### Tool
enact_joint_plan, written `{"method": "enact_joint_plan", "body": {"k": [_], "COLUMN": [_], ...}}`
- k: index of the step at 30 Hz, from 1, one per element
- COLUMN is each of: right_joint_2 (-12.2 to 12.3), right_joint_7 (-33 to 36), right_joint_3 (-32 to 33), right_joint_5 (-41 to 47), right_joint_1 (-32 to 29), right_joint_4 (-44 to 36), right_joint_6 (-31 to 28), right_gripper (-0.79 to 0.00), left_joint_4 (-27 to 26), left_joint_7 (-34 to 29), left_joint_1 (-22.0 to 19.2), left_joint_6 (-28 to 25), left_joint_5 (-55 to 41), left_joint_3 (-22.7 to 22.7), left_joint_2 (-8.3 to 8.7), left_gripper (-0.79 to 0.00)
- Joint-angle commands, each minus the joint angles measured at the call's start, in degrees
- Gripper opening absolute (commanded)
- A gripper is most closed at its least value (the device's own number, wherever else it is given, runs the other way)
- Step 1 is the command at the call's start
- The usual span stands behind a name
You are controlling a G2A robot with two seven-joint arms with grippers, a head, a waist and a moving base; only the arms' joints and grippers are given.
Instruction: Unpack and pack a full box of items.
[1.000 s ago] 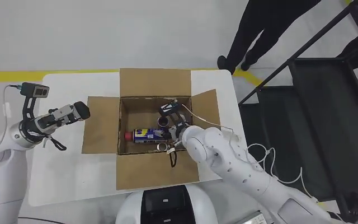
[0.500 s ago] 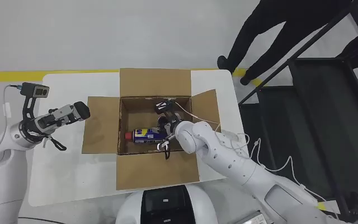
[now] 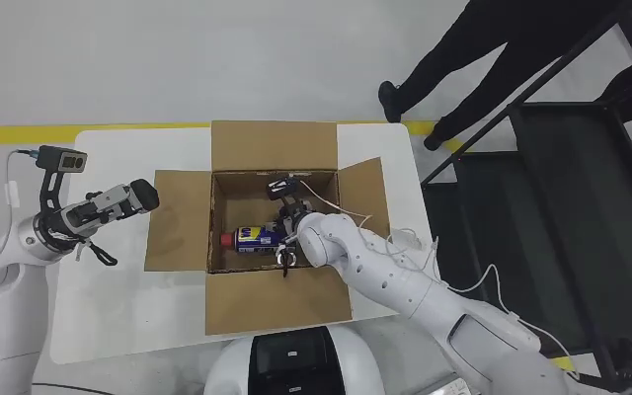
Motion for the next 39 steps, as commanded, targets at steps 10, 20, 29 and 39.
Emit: {"method": "enact_joint_plan", "body": {"k": [10,20,29,39], "right_joint_2": [-1.3,1.5,5.9,8.0], "right_joint_7": [0.4,4.6,14.0,15.5], "right_joint_3": [0.6,6.7,21.4,40.9], "right_joint_5": [-2.4,-11.6,-19.4,-15.6], "right_joint_1": [-0.1,-6.4,-17.5,-26.7], "right_joint_4": [0.4,-16.5,-41.4,-54.8], "right_joint_6": [1.4,3.1,-1.8,-4.8], "right_gripper": [-0.785,-0.785,-0.785,-0.785], "left_joint_4": [0.0,0.0,0.0,0.0], "left_joint_7": [0.0,0.0,0.0,0.0], "left_joint_1": [0.0,0.0,0.0,0.0], "left_joint_6": [0.0,0.0,0.0,0.0], "left_joint_5": [0.0,0.0,0.0,0.0], "left_joint_3": [0.0,0.0,0.0,0.0], "left_joint_2": [0.0,0.0,0.0,0.0], "left_gripper": [0.0,0.0,0.0,0.0]}}
